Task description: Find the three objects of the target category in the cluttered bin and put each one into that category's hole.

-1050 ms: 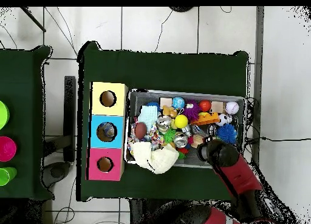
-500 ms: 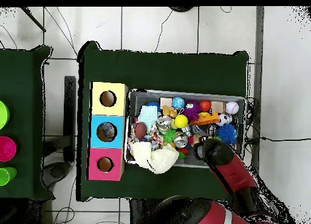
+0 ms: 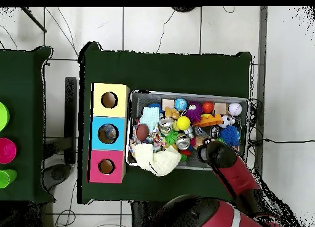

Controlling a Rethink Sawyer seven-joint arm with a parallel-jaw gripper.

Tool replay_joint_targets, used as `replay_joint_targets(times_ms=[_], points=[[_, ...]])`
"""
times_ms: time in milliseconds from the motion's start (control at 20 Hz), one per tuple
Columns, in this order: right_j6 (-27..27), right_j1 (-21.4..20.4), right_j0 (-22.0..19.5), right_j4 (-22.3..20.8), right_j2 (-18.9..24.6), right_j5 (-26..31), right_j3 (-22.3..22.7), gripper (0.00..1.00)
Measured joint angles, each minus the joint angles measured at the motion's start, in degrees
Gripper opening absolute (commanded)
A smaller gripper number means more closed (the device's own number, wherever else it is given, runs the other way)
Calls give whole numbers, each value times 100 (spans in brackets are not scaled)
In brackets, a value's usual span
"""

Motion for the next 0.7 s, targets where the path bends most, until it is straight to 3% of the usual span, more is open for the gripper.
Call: replay_joint_targets(times_ms=[700], points=[[0, 17, 144, 0, -31, 1, -227, 100]])
